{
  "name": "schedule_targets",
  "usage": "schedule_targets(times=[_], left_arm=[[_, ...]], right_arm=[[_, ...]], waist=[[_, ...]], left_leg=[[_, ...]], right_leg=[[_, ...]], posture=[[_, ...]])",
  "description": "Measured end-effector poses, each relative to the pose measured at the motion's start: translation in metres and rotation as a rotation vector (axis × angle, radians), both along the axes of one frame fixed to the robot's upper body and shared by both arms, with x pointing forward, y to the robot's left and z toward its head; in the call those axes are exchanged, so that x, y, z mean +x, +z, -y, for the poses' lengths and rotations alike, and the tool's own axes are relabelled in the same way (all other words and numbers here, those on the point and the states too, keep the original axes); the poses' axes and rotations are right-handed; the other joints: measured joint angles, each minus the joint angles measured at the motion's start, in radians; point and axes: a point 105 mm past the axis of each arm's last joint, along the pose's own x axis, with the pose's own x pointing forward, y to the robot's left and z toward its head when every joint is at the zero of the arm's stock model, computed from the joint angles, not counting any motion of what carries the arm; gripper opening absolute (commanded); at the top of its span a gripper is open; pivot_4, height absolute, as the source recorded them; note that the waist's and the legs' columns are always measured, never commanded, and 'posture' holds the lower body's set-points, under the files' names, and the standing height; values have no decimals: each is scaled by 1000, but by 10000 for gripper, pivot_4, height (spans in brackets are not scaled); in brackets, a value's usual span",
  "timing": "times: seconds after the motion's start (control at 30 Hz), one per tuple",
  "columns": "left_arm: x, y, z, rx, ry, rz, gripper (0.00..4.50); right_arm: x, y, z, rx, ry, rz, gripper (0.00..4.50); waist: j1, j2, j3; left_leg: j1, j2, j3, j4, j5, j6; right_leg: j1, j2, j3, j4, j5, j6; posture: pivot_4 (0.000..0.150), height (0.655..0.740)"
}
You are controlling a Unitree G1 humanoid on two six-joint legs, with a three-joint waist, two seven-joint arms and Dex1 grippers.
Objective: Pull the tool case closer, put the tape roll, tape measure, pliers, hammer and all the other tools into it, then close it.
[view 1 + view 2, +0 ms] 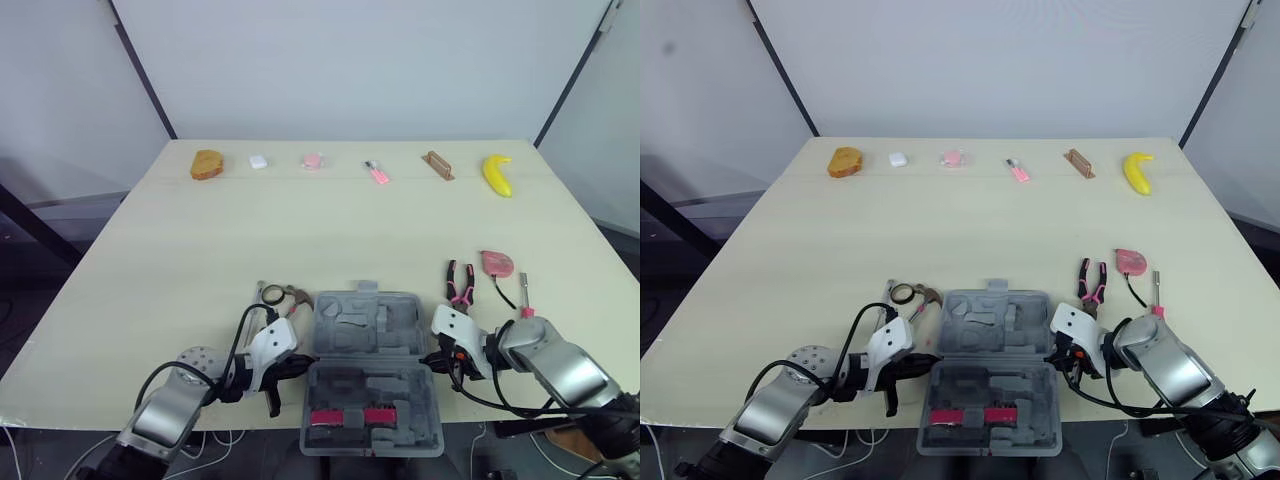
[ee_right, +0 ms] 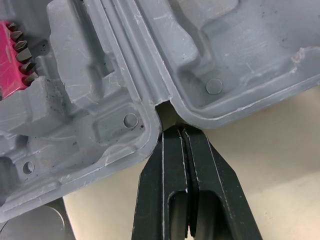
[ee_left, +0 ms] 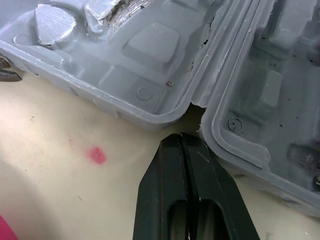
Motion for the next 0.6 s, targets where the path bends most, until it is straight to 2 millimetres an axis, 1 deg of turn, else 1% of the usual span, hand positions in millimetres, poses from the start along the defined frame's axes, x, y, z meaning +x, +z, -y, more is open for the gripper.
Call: schedule_targets(times=[0.33,0.6], left_arm=[[-4,0,0,-1,12,-14,674],[-9,4,4,18,30,-48,674]], right_arm=[[-1,0,0,2,-9,1,0],[0,0,1,0,-11,3,0]], waist=[[0,0,0],[0,0,0]], left_leg=[[0,0,0,0,0,0],[0,0,0,0,0,0]], right_leg=[[0,0,0,0,0,0],[0,0,1,0,0,0]], posture=[[1500,7400],[1500,7400]])
